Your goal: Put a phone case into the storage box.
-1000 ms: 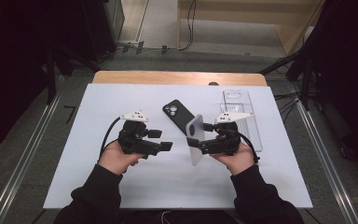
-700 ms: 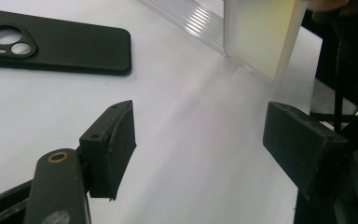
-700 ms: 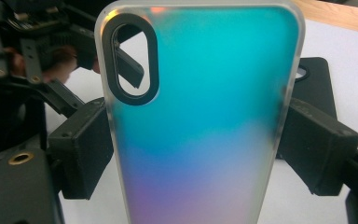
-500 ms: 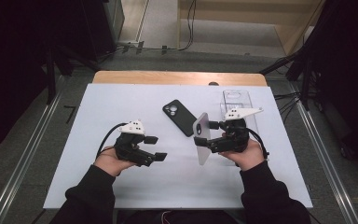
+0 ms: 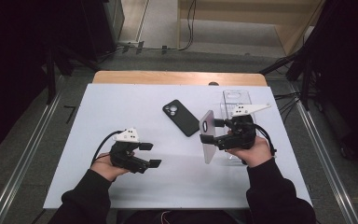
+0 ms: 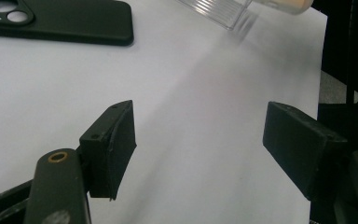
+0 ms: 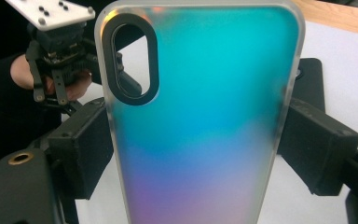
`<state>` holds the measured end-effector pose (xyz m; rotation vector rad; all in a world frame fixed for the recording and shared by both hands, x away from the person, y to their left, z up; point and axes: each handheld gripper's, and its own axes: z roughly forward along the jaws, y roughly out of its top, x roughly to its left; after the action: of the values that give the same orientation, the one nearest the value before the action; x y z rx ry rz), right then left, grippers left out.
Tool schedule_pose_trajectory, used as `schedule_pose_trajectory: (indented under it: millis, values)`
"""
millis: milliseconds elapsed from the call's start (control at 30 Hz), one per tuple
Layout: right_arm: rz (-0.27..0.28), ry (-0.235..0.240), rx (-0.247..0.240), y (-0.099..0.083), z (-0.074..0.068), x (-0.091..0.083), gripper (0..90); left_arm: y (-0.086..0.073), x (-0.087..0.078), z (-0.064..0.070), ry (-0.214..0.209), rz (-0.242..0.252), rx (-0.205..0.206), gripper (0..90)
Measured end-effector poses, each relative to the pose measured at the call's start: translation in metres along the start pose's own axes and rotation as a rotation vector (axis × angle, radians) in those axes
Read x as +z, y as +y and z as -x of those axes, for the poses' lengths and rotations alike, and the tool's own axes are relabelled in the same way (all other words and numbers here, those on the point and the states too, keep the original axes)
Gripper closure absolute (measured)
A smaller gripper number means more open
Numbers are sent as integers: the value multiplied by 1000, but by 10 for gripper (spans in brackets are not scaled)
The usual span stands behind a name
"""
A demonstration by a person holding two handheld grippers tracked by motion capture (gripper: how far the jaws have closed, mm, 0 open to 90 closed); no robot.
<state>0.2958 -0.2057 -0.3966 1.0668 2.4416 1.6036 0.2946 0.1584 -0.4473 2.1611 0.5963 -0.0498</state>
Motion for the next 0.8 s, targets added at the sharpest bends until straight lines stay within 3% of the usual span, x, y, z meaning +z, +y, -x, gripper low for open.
schedule_pose_trajectory:
  millis: [167, 467, 800]
  values:
    - [19, -31, -3, 4, 3, -14, 147, -8, -2, -1, 9, -13, -12, 262]
    - [82, -84, 33, 10, 15, -46, 147, -15, -7, 0, 14, -7, -25, 262]
    - [104, -154, 79, 11, 26, -62, 147, -22, -12, 1, 33, -4, -46, 262]
